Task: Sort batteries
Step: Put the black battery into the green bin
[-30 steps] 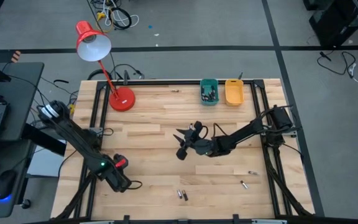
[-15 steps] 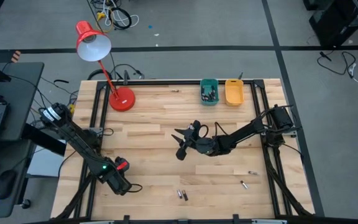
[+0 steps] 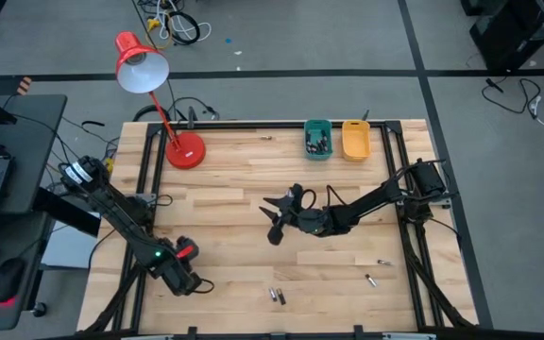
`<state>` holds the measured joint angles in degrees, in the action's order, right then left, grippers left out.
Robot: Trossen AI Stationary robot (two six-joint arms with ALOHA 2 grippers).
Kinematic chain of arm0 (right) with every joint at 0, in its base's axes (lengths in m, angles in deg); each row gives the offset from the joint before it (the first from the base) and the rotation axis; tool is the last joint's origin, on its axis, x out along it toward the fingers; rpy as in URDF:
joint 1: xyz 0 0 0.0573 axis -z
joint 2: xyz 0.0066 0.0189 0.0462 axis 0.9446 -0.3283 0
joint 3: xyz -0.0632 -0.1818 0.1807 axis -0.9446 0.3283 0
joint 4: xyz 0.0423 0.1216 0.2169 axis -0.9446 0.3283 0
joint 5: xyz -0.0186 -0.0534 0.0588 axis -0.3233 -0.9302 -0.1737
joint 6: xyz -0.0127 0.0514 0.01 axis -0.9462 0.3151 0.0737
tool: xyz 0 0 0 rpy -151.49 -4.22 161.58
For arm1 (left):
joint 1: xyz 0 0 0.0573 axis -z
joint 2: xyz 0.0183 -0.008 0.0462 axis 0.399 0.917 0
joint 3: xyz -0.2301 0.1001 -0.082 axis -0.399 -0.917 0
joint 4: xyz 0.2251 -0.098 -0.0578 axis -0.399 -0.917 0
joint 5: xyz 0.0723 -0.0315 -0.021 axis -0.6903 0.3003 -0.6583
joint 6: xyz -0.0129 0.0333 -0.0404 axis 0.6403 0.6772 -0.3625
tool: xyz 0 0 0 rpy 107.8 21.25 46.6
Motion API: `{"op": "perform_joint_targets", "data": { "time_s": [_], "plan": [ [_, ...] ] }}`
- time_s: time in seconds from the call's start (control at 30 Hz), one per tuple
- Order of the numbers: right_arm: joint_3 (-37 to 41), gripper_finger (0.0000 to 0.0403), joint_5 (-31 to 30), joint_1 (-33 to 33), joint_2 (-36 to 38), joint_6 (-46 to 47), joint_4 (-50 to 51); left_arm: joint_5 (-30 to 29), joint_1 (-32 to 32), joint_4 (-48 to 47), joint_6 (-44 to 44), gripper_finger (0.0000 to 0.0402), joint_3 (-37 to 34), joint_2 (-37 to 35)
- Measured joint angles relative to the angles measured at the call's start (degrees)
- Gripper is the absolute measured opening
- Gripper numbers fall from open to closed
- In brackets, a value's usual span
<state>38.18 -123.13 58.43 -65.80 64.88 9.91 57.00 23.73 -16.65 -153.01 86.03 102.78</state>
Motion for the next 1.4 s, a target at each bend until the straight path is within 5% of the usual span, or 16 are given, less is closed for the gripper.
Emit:
{"op": "perform_joint_targets", "data": {
  "time_s": [0.27,0.5,0.77,1.1,1.4],
  "plan": [
    [0.0,0.0124,11.65,-0.04,0.0,4.09,0.02,-11.2,-3.27,0.2,8.15,0.0074,-0.04,-0.31],
    [0.0,0.0126,19.54,-0.4,0.02,10.76,3.59,-30.19,-7.6,4.27,17.16,0.0064,0.48,-3.61],
    [0.02,0.0127,17.77,-1.45,-0.42,15.18,4.13,-48.65,-11.41,21.6,34.77,0.0064,0.5,-7.87],
    [0.0,0.0126,12.19,-1.83,-0.52,8.47,-5.1,-47.51,-18.06,51.66,62.32,0.0064,0.5,-7.87],
    [0.02,0.0126,11.32,-2.45,-0.54,-0.34,-11.47,-38.76,-22.25,59.59,67.58,0.0063,0.52,-7.87]
  ]
}}
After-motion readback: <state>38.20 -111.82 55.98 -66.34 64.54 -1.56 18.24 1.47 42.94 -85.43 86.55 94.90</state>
